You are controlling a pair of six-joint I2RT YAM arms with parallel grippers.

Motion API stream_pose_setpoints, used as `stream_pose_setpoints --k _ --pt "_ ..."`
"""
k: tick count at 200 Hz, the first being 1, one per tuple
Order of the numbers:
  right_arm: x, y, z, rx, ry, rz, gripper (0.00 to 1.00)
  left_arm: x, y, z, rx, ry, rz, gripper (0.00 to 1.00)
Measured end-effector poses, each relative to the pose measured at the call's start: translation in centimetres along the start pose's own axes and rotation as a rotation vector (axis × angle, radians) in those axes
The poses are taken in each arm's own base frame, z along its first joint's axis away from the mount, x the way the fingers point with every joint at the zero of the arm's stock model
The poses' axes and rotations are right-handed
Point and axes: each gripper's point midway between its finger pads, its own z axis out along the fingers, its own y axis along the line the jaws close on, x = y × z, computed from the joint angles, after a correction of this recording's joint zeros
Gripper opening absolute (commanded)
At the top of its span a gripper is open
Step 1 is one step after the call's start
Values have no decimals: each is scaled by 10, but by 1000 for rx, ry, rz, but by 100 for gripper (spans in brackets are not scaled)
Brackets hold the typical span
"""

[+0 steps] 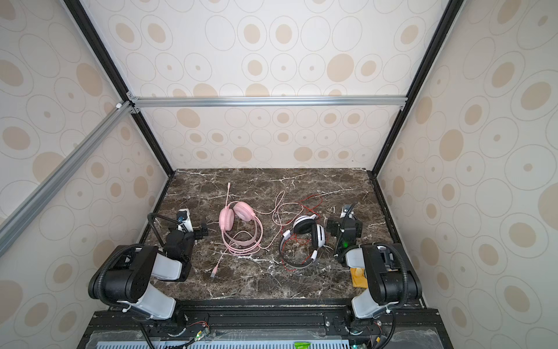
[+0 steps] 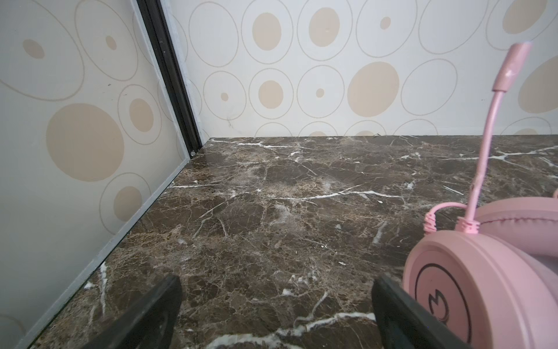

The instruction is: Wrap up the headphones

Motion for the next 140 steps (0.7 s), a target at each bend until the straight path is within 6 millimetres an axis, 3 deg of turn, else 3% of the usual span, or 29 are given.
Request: stream_pose_setpoints --k 62,140 --pt "0 15 -1 -78 -1 -37 100 0 0 0 0 0 0 98" --pt "0 16 -1 -86 -1 -44 100 0 0 0 0 0 0 98"
